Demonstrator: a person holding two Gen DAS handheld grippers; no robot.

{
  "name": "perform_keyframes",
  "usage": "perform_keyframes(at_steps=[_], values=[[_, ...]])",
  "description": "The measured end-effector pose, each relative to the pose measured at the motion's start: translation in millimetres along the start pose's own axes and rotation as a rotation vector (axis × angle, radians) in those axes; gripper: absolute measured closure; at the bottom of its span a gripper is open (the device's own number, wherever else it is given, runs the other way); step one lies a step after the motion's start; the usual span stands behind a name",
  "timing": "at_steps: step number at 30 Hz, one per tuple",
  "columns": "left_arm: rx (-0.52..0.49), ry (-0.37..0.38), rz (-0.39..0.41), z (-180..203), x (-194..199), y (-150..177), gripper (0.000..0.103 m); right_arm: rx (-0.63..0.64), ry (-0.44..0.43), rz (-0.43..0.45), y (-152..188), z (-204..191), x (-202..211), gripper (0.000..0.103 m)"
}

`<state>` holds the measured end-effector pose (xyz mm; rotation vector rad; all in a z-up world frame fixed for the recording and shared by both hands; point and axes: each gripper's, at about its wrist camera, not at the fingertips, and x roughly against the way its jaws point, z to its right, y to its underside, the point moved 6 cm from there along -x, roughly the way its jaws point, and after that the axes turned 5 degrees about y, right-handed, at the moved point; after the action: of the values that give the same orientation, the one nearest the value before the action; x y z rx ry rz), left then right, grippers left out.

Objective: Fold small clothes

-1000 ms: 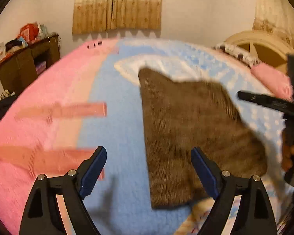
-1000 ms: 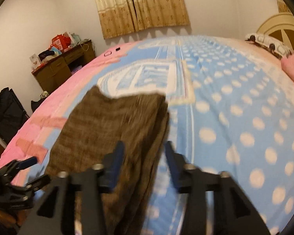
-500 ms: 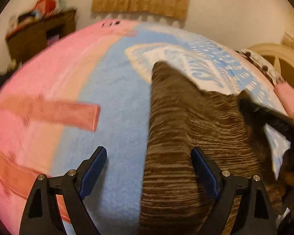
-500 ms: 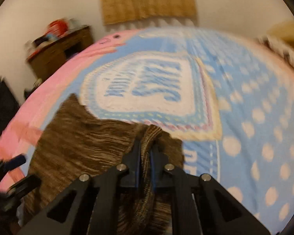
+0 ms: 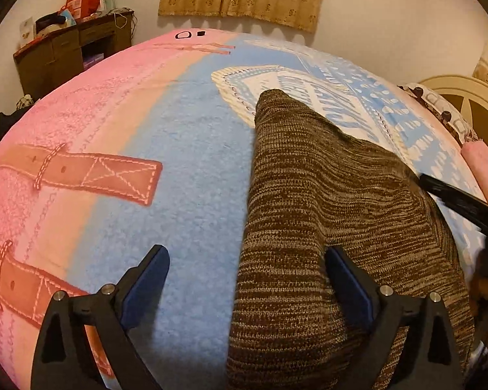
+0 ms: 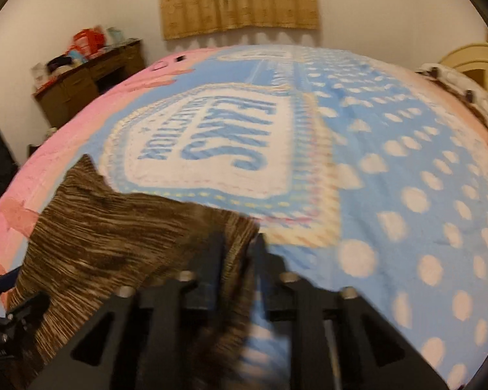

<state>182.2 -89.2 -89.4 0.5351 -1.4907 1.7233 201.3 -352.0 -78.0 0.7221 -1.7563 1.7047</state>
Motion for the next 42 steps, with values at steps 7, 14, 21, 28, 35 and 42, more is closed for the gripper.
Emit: perform_keyframes(at_steps=[7, 14, 21, 28, 35, 42], values=[[-0.008, -0.012, 0.000, 0.9, -1.4, 0.1, 0.005, 0.027, 0.008, 0.113, 26.1, -11.7, 76.9, 0.071], [-0.014, -0.023, 0.002, 2.9, -1.4, 1.0, 0.005, -0.076, -0.134, -0.017, 61.6, -25.4, 56.3, 0.069], [-0.032, -0.015, -0.008, 6.4, 0.1, 3.7, 0.004, -0.107, -0.102, -0.010, 70.8, -18.1, 61.4, 0.097], [-0.028, -0.013, -0.004, 7.0, -1.3, 4.7, 0.004, -0.224, -0.103, 0.003, 82.0, 14.1, 67.4, 0.095], [-0.023, -0.018, 0.006, 7.1, -0.6, 5.7, 0.004, -0.117, -0.145, 0.110, 62.8, -35.5, 101.5, 0.058], [-0.024, 0.001, 0.009, 6.3, 4.0, 10.1, 0.004, -0.017, -0.092, 0.011, 83.9, -52.1, 82.5, 0.060]])
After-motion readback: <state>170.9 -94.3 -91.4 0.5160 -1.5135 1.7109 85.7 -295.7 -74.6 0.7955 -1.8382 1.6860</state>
